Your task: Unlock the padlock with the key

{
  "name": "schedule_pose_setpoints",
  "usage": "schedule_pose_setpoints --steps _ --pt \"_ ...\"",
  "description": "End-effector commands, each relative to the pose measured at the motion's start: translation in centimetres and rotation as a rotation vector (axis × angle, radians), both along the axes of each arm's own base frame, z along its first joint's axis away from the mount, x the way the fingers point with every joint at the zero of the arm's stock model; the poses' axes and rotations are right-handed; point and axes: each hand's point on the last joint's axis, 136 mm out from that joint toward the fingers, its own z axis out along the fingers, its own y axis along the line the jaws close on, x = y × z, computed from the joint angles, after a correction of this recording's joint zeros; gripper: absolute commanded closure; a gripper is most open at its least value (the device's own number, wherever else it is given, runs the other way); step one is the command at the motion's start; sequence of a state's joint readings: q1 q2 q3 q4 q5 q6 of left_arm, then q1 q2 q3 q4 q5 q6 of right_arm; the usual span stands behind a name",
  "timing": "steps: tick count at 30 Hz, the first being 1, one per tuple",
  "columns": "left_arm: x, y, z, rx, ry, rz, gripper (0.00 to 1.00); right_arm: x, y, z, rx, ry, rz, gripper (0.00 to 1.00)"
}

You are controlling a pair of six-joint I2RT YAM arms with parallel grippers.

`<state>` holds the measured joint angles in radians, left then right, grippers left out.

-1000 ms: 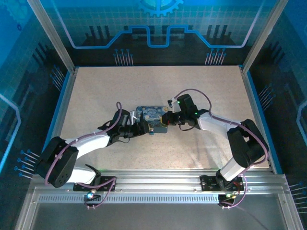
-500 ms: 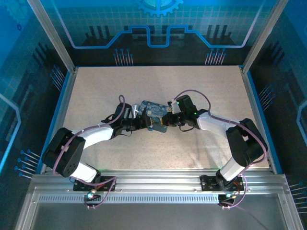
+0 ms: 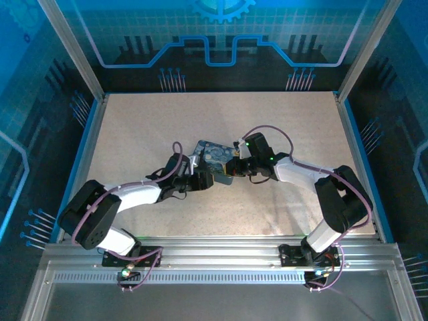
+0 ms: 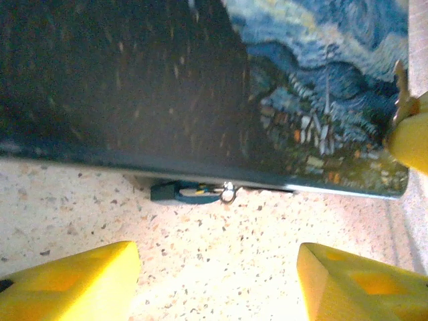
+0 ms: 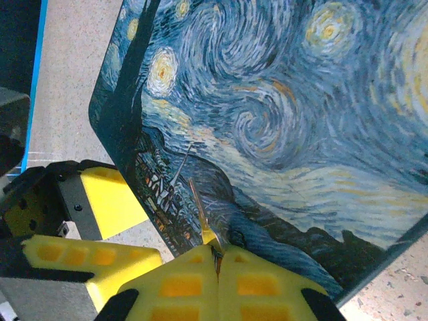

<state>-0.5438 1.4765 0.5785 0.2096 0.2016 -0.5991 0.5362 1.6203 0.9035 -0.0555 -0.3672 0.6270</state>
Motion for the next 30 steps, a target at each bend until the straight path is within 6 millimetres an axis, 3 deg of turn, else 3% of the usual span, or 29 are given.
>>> schedule_pose_setpoints --steps 1,16,30 --pt "0.7 -0.1 0.1 0.017 -0.062 0.012 0.35 -1.8 -1.0 -3.4 -0.100 0.105 -0.012 1.00" --pt "2.3 -1.4 -1.5 0.045 -0.155 -0.012 0.40 -2.0 -1.1 -3.1 -0.115 0.089 -0.009 0.99" --pt "2.7 -1.7 -2.9 0.109 -0.178 -0.013 0.42 -2.2 -1.4 -2.9 -0.125 0.079 -0.003 0.99"
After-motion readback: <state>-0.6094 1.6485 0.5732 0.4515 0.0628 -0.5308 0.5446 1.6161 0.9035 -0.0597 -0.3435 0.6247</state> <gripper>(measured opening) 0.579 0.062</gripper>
